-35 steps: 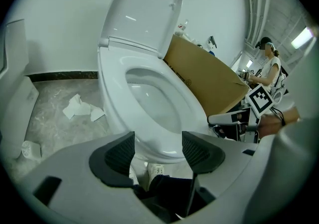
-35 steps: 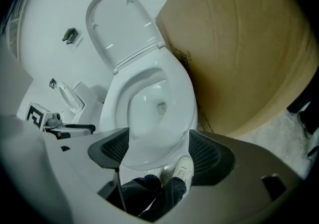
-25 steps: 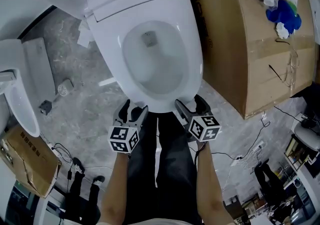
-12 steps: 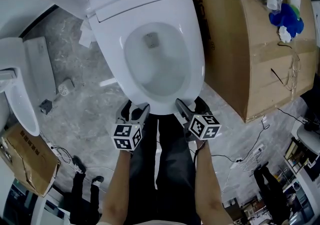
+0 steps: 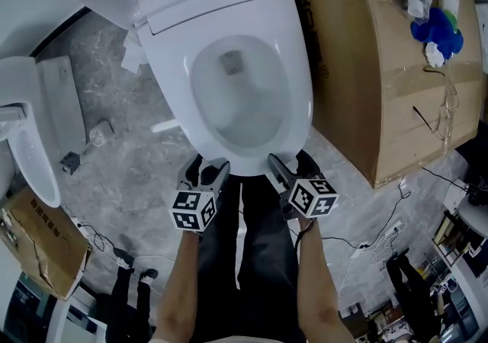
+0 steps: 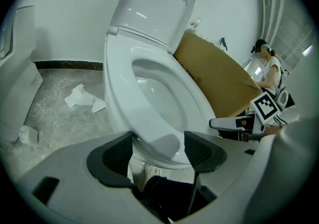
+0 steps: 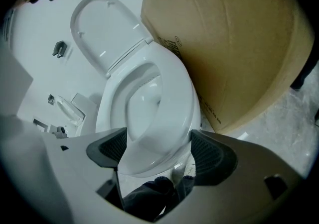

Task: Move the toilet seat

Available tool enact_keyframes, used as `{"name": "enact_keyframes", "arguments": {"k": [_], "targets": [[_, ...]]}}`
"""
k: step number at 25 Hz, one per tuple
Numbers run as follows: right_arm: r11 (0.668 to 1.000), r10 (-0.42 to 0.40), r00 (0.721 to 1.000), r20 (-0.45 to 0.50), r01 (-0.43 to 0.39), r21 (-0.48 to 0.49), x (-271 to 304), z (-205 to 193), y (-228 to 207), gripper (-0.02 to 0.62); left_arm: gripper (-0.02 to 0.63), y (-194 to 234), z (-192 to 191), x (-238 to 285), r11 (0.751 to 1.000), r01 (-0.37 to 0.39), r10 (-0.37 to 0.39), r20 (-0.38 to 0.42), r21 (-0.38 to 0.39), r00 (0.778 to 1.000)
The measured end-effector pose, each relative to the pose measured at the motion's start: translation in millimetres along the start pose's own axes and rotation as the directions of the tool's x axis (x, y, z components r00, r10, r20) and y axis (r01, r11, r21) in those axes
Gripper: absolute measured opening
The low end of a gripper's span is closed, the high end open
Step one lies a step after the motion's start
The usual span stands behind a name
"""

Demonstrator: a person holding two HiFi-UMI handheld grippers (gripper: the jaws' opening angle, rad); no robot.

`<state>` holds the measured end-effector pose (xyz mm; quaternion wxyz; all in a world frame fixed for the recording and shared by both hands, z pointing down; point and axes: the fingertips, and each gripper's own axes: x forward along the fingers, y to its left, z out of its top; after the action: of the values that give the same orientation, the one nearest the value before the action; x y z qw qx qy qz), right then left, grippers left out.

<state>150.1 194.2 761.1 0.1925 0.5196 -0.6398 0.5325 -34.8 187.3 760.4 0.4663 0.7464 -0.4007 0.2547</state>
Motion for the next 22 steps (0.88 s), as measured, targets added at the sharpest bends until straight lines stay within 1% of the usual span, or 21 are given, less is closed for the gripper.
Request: {"name": "enact_keyframes", "arguments": {"k": [5,8,14,17,22], "targets": [[1.0,0.022,1.0,0.003,-0.022,-0.007,-8,1,7,0.382,0.314,-1,1,-3,1.0,-0.007,0.007,-0.008,-0.002,1.0],[0.999,0.039,0.999,0.017,-0.039,0.011,-14,4,10,0.381,0.314,-2,3,-7,1.0,-0.013,0.013,0.003,-0.004,1.0],[0.998,0.069,0.997,0.029,-0.069,0.006,-29,10,19,0.38,0.314,-8,10,-18,1.0,-0.008,0.009,0.022,-0.018,1.0],[0.997,0.079,0.996,0.049,-0.079,0.005,-39,15,25,0.38,0.314,-13,17,-27,0.999,-0.004,0.005,0.039,-0.036,0.999],[0.995,0.096,0.991,0.093,-0.097,0.01,-56,25,38,0.379,0.314,-21,26,-42,0.999,-0.002,0.004,0.062,-0.034,0.998]]}}
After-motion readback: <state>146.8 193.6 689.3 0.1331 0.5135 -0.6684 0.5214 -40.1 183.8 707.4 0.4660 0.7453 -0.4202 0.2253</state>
